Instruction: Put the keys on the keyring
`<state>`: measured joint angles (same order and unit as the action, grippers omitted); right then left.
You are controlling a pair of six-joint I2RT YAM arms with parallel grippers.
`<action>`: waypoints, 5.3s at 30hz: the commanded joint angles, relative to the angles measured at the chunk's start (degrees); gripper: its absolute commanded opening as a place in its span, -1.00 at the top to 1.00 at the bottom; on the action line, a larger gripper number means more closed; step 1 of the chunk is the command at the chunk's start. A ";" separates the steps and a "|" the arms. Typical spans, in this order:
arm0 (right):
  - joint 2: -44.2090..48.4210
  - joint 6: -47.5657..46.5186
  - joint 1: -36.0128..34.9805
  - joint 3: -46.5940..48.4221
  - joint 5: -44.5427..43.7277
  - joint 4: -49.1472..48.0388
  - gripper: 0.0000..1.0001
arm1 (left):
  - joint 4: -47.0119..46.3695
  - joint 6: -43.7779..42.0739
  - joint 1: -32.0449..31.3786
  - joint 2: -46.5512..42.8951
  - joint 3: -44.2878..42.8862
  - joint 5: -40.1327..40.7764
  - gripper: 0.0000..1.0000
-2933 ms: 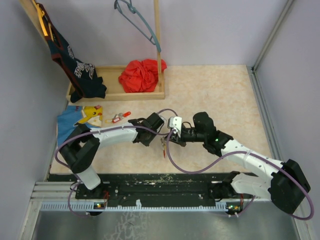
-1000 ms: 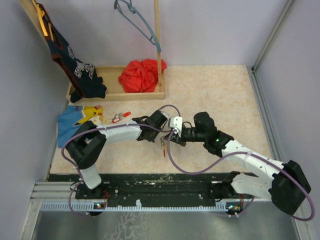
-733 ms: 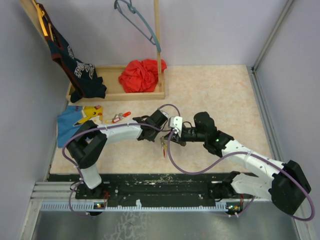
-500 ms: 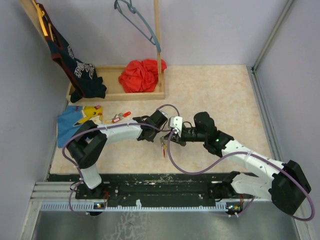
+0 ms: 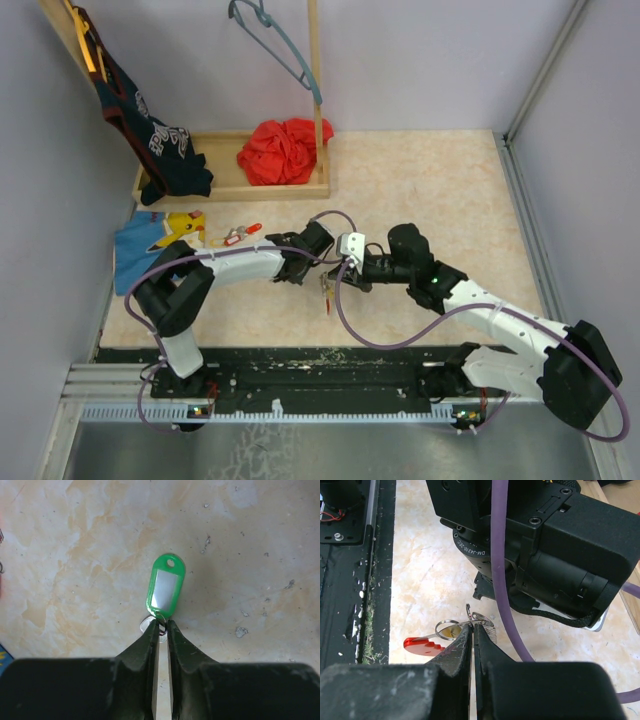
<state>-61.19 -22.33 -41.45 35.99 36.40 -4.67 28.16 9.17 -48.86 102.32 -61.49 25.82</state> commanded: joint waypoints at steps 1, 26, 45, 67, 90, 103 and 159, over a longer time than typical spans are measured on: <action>1.51 0.08 0.67 0.66 1.65 -3.86 1.00 | 0.71 0.02 0.12 0.88 -0.80 1.47 0.68; 0.51 1.83 0.67 2.43 -3.60 -2.33 1.00 | -29.48 -10.91 1.79 -29.44 19.25 -8.83 1.00; 1.05 -7.94 -3.43 2.22 -10.92 -1.49 1.00 | -63.18 -32.21 7.63 -47.79 43.67 -42.60 1.00; 1.97 -30.02 -7.78 -2.41 -16.66 -3.74 1.00 | -63.58 -41.66 7.44 -47.81 46.01 -60.94 1.00; -1.59 -27.16 -9.77 1.16 -15.33 -0.89 1.00 | -63.84 -41.95 6.86 -46.34 44.66 -61.15 1.00; -2.60 -26.13 -10.76 2.22 -16.61 -0.65 1.00 | -64.06 -41.45 6.67 -46.53 44.22 -61.34 1.00; -6.47 -11.93 -14.93 10.36 -21.11 7.12 1.00 | -68.90 -33.00 5.64 -46.31 44.61 -53.19 1.00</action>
<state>-67.16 -37.87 -54.65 42.37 15.00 3.66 -37.08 -26.28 -42.76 56.84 -16.21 -30.11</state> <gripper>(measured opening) 0.007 0.004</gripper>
